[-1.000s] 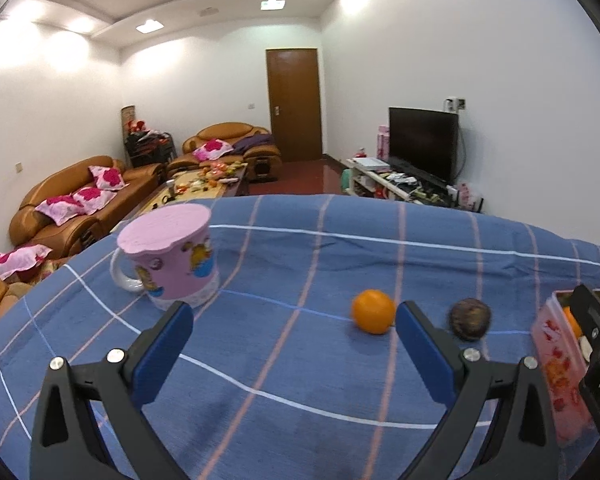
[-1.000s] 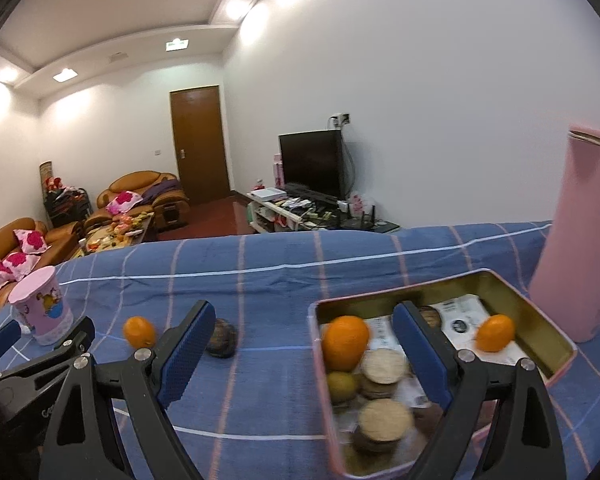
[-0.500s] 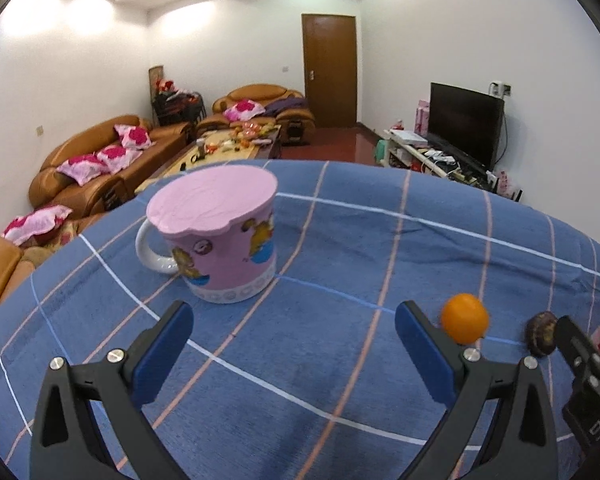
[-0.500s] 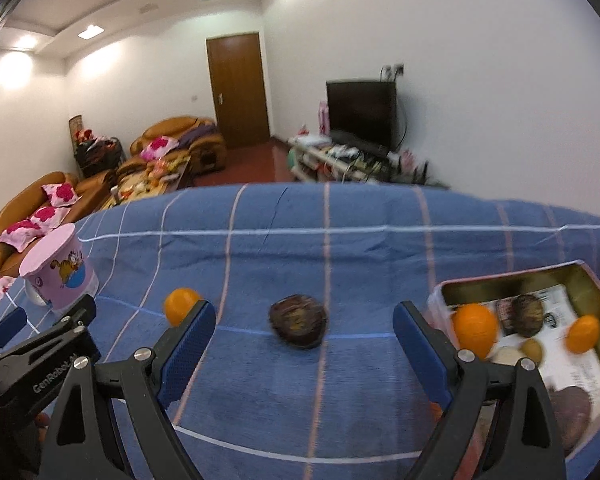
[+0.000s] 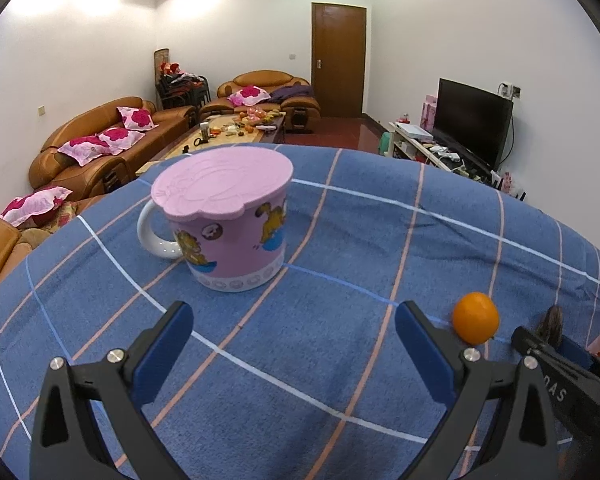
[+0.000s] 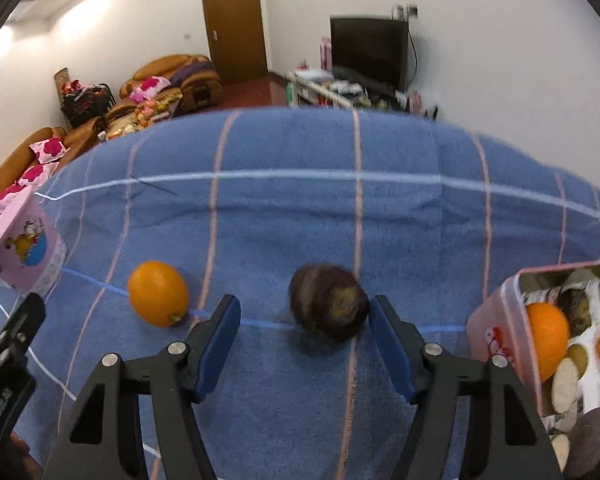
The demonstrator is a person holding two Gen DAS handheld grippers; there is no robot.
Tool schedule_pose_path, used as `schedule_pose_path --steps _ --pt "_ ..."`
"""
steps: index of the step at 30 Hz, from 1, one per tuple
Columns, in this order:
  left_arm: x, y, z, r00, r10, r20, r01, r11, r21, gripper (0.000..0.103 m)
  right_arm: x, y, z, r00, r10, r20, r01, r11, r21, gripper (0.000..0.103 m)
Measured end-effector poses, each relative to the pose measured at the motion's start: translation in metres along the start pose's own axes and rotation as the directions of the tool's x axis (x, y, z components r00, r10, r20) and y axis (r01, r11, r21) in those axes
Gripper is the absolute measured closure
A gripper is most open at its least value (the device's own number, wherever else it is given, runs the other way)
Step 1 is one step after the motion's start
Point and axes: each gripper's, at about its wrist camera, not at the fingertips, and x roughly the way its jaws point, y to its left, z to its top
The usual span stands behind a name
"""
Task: Organize fruits
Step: 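Grasp the dark brown round fruit with the right tool while the left grasps the small orange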
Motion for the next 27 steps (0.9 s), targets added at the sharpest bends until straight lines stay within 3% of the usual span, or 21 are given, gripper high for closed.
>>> schedule_pose_path --steps 3,5,7,11,14,20,27 --pt "0.0 -0.001 -0.002 1.0 0.001 0.006 -0.001 1.0 0.011 0.0 0.001 0.002 -0.001 1.0 0.002 -0.005 -0.002 1.0 -0.017 0.035" --pt "-0.001 -0.001 -0.003 1.0 -0.001 0.009 0.001 1.0 0.017 0.0 0.0 0.004 -0.002 1.0 0.001 -0.002 -0.001 1.0 -0.027 0.042" --pt "-0.002 -0.001 -0.004 1.0 -0.003 0.01 0.003 1.0 0.02 0.0 -0.002 0.005 -0.002 1.0 0.011 0.004 -0.011 0.999 -0.039 0.064" --pt "-0.002 -0.001 -0.005 1.0 -0.01 0.009 0.01 1.0 0.02 0.0 -0.011 0.008 -0.008 0.997 0.065 0.034 -0.063 0.996 -0.066 0.065" --pt "-0.006 -0.003 -0.004 0.999 -0.026 0.024 0.026 0.999 0.031 0.0 -0.037 0.007 -0.018 0.987 0.074 0.142 -0.062 0.994 -0.089 0.065" --pt "-0.017 -0.024 -0.008 0.993 -0.1 0.057 0.092 0.988 0.128 0.0 -0.086 0.012 -0.043 0.938 0.02 0.346 0.032 0.989 -0.143 0.064" --pt "-0.007 -0.069 -0.001 0.986 -0.164 -0.008 0.161 0.961 0.225 0.001 -0.102 -0.006 -0.051 0.931 0.035 0.364 0.004 0.994 -0.106 0.064"
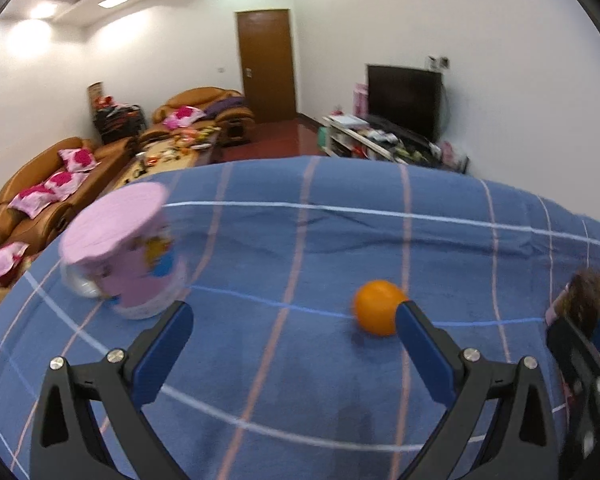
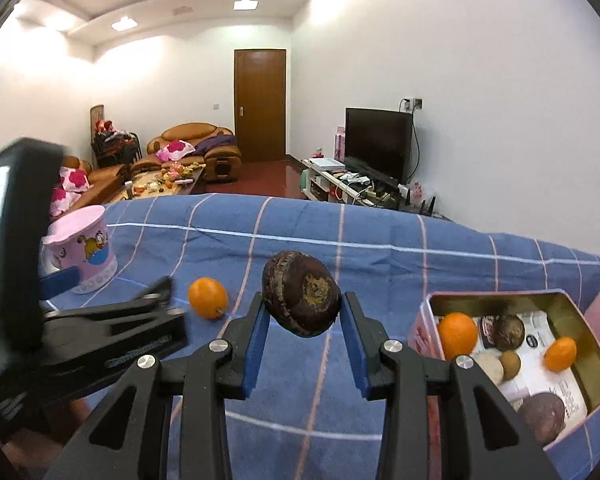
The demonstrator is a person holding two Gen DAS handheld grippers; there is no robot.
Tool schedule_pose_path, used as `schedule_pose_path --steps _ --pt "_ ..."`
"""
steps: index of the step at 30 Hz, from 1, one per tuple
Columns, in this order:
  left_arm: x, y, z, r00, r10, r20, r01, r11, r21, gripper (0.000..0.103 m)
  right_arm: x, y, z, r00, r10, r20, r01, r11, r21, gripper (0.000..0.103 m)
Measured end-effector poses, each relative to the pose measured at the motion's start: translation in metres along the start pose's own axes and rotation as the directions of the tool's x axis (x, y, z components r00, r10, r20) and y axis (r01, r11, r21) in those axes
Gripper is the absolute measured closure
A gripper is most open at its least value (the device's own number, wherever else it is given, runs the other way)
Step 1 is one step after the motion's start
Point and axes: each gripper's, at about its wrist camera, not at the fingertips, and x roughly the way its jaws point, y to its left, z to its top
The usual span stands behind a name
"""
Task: Organize fruits
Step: 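Grasp the dark brown round fruit with the right tool while the left grasps the small orange, then carry the orange and brown fruit over the pink tin with both tools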
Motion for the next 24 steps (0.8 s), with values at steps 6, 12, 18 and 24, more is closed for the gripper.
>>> schedule_pose_path --steps 6,12,18,24 --pt "0.03 -0.024 0.009 0.995 -0.02 -0.098 0.023 0.999 0.036 0.014 -0.012 -0.017 -0.007 0.999 0.039 -0.007 -0.038 0.998 0.058 0.064" --pt "0.047 -0.027 0.009 0.97 -0.134 -0.201 0.136 0.991 -0.003 0.06 -0.011 -0.019 -0.008 0.998 0.054 -0.015 -0.053 0.996 0.068 0.064" --pt "0.042 -0.01 0.005 0.953 -0.242 -0.182 0.226 0.969 -0.104 0.066 -0.012 -0.023 -0.011 0.999 0.047 -0.001 -0.047 0.997 0.065 0.064" --pt "0.005 0.023 -0.006 0.987 -0.161 -0.005 0.155 0.959 -0.239 0.066 -0.022 -0.014 -0.013 0.998 0.047 0.051 -0.049 0.998 0.027 0.064"
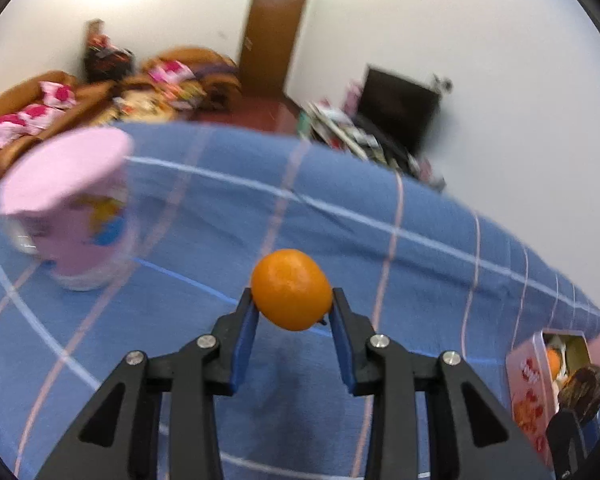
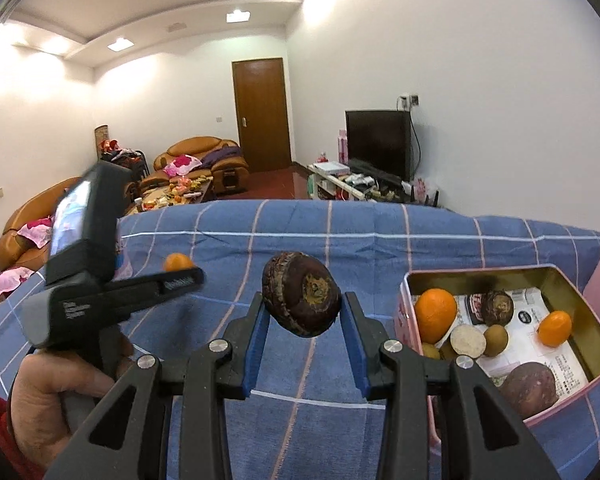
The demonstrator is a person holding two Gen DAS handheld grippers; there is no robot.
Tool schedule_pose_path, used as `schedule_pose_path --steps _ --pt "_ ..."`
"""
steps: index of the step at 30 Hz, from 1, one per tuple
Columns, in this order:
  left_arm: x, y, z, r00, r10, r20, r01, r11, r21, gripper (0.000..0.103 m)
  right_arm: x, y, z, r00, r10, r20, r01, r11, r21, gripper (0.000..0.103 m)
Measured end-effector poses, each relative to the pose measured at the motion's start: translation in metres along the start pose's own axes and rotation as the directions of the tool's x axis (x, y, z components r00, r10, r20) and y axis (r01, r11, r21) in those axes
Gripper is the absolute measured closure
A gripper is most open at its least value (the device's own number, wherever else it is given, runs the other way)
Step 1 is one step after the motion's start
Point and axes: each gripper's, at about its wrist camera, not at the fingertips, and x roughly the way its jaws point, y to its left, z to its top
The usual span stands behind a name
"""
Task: Organize fruits
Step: 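Carry the orange and brown fruit over the pink tin with both tools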
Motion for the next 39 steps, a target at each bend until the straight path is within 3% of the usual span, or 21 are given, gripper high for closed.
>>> schedule_pose_path --steps 6,9,16,22,29,35,39 --pt "-0.044 -0.001 -0.015 0.985 0.074 0.157 -0.079 0.997 0.026 0.066 -0.009 0.011 -0.003 0.999 0.001 0.046 0.001 0.999 -0.053 0.064" --pt "-0.057 0.0 -0.021 0.979 0.045 0.197 -0.055 0.998 0.044 0.066 -0.013 0.011 -0.005 0.999 -0.006 0.052 0.009 0.998 -0.055 0.064" --pt "-0.08 0.015 -0.03 0.974 -0.047 0.223 0.039 0.998 0.04 0.066 -0.025 0.002 -0.011 0.999 -0.006 0.044 0.007 1.0 -0.024 0.064" --pt "-0.089 0.011 -0.035 0.969 -0.002 0.248 -0.008 0.999 0.041 0.066 -0.031 -0.008 -0.016 0.999 0.04 0.023 -0.04 0.999 0.012 0.064" --pt "-0.104 -0.013 -0.047 0.951 0.013 0.31 -0.06 0.988 0.14 0.065 -0.036 -0.022 -0.021 0.997 0.072 -0.005 -0.071 0.996 0.061 0.064" --pt "-0.11 -0.025 -0.051 0.946 -0.025 0.324 -0.041 0.98 0.194 0.065 -0.043 -0.032 -0.023 0.998 0.058 -0.005 -0.057 0.996 0.072 0.064" --pt "-0.113 -0.028 -0.053 0.943 -0.092 0.319 0.024 0.977 0.213 0.065 -0.049 -0.033 -0.025 0.999 0.037 0.003 -0.037 0.998 0.057 0.064"
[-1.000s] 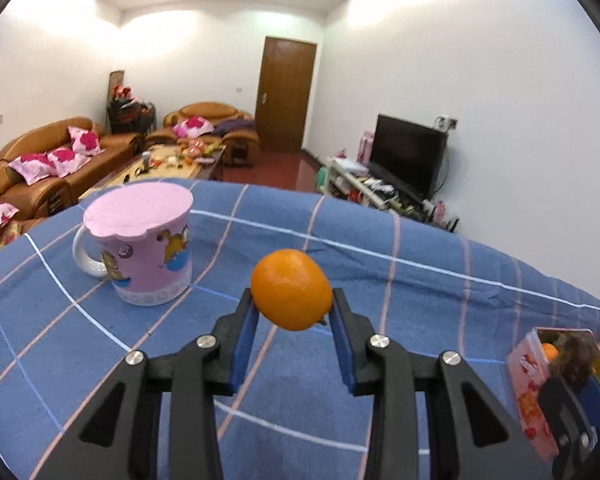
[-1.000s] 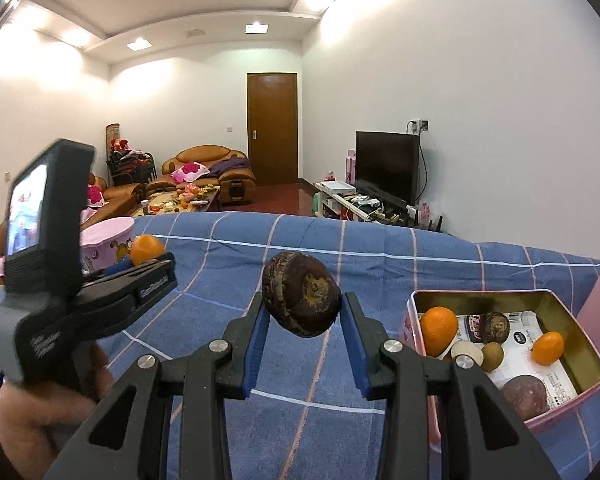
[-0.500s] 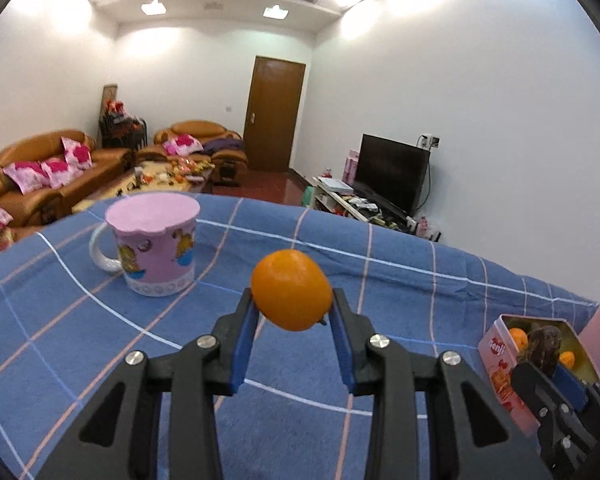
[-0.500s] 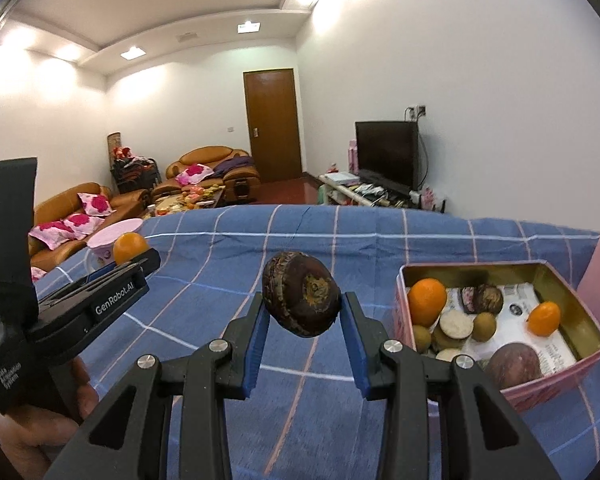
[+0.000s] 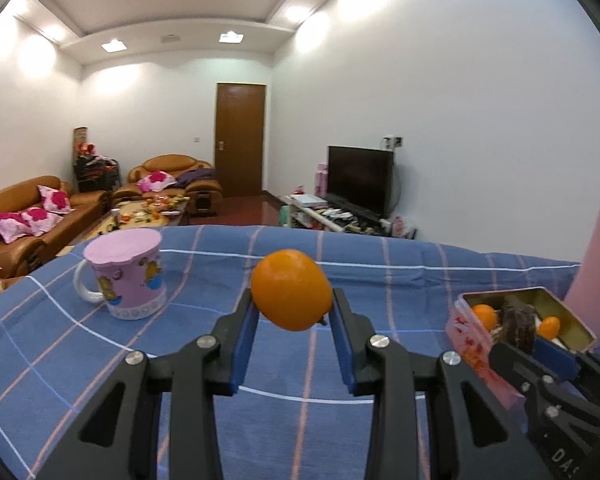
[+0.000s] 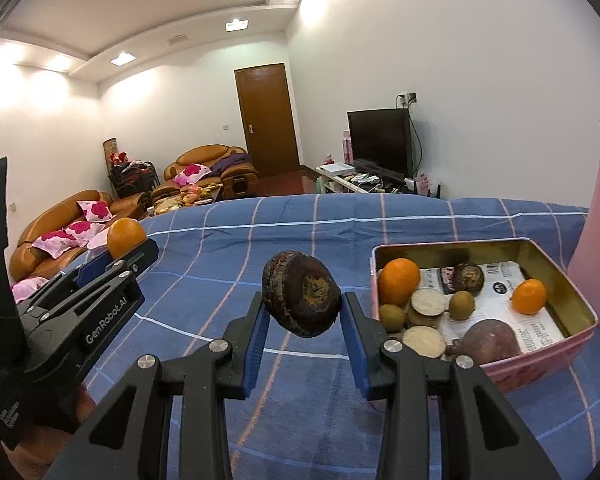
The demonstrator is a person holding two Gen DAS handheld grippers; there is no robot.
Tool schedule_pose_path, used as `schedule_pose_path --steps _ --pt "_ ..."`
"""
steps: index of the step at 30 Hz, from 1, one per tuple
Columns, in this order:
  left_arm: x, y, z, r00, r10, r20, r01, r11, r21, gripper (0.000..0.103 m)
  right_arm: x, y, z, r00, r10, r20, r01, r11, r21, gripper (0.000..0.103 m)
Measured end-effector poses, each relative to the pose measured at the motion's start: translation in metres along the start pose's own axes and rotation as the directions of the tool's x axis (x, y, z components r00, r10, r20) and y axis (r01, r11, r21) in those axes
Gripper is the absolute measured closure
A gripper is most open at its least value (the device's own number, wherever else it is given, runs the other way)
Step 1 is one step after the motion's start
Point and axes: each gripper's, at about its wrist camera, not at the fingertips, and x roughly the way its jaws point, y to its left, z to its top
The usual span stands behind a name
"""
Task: Organize fruits
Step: 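Carry the orange and brown fruit over the pink tin with both tools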
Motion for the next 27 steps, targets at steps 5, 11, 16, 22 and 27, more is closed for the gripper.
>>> schedule_pose_path --steps 5,11,16,22,27 --pt "-0.005 -0.008 -0.002 0.999 -0.043 0.013 0.043 0.999 0.013 0.065 -0.009 -0.003 -0.001 1.0 -0.022 0.016 0.022 0.999 -0.026 0.064" --pt "-0.008 -0.027 -0.004 1.0 -0.008 0.023 0.007 0.998 0.067 0.065 -0.014 -0.017 -0.001 0.999 -0.041 0.026 0.042 0.998 -0.038 0.064" --pt "-0.007 -0.035 -0.004 1.0 0.004 0.01 -0.005 0.999 0.049 0.065 -0.017 -0.03 0.001 0.997 -0.064 0.033 0.065 0.997 -0.037 0.064" --pt "-0.005 -0.053 -0.006 1.0 0.004 -0.001 -0.004 0.999 0.045 0.065 -0.021 -0.048 0.002 0.995 -0.095 0.044 0.096 0.995 -0.022 0.064" --pt "-0.004 -0.07 -0.007 1.0 -0.007 -0.006 0.008 0.998 0.063 0.065 -0.024 -0.061 0.005 0.989 -0.133 0.059 0.134 0.991 -0.021 0.064"
